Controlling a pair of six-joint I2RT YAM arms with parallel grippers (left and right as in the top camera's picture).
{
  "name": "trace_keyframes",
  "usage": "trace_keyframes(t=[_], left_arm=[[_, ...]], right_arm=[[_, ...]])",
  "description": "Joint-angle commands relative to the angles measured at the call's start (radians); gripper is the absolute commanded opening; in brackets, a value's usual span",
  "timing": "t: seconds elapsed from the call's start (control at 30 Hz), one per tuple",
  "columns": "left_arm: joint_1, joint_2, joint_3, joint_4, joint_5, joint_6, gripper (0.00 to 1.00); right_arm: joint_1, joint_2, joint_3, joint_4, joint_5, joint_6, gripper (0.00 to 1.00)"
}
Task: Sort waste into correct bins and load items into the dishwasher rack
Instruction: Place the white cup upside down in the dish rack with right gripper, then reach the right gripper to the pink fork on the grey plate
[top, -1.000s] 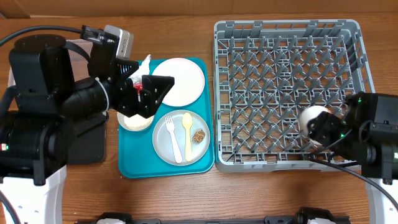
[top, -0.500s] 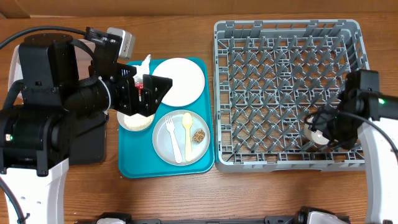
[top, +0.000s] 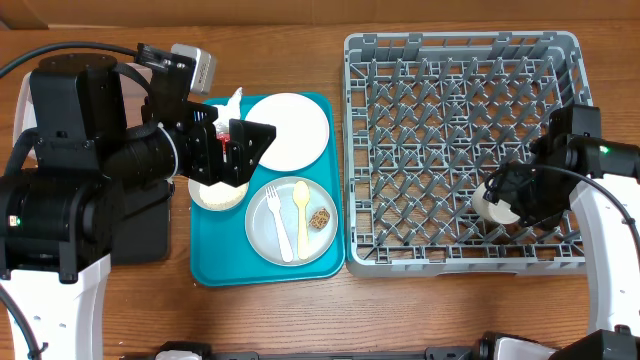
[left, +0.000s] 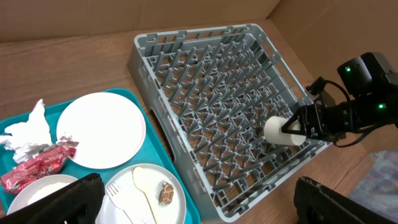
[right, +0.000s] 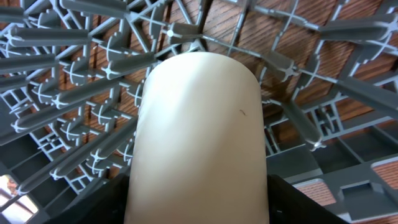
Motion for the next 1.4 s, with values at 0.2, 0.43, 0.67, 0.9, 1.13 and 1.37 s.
trace_keyframes(t=[0.2,0.43,0.67,0.9,1.13,1.37], left_arm=[[0.004,0.002,0.013,-0.016,-0.008,0.005,1.0],[0.004,0.003,0.013,-0.015,0.048,0.01,1.0],[0.004,0.034,0.013,-0.08,-0.285,-0.109,1.0],[0.004,0.18,-0.015,-0.143,-0.406,-0.211,0.99],[0.004,0.348,-0.017,-0.167,-0.402,-0.218,0.93],[-0.057,0.459,-0.027,-0.182,-0.511,-0.215,0.87]], right_arm=[[-0.003,-0.003,0.161,-0.093,-0.023,-0.01,0.86],[0.041,-0.085,0.325,-0.125,-0.116,-0.045,0.88],[0.11,-0.27,0.365,0.096,-0.48,-0.039,1.0],[0.112,-0.276,0.363,0.123,-0.612,-0.037,1.0],[0.113,-0.253,0.363,0.089,-0.649,-0.06,0.93],[0.249,-0.331,0.363,0.106,-0.502,-0.056,1.0]])
